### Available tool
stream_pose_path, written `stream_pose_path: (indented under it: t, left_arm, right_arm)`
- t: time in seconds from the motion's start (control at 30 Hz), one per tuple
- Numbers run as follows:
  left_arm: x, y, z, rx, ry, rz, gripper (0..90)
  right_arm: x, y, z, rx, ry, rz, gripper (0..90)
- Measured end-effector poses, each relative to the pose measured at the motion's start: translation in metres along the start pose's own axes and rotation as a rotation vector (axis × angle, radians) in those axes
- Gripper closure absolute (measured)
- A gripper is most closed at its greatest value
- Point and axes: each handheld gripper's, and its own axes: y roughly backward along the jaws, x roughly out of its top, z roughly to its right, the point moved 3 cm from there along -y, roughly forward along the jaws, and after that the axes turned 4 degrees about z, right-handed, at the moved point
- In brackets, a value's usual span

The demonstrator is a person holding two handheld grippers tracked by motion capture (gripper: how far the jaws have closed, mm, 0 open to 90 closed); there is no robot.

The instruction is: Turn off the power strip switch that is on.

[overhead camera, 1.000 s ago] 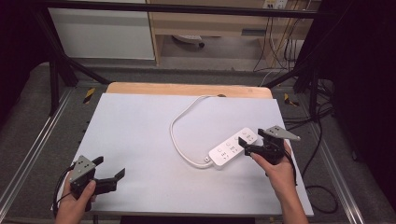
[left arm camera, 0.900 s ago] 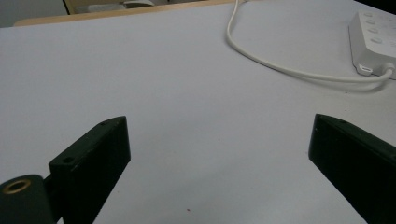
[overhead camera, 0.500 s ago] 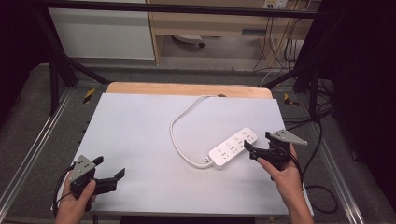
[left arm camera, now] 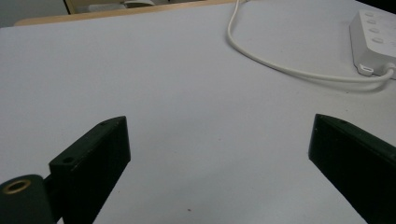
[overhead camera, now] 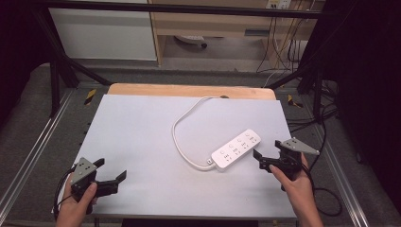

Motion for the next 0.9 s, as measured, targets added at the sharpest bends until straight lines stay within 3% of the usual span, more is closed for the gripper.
stream_pose_path:
  t: [0.5, 0.9]
  left_arm:
    - [0.000, 0.000, 0.000, 0.001, -0.001, -0.001, 5.4]
    - [0.000, 0.000, 0.000, 0.002, 0.001, -0.001, 5.4]
  right_arm:
    - [-0.019, 0.020, 0.004, 0.002, -0.017, -0.012, 3.6]
    - [-0.035, 0.017, -0.002, 0.024, 0.003, -0.037, 2.7]
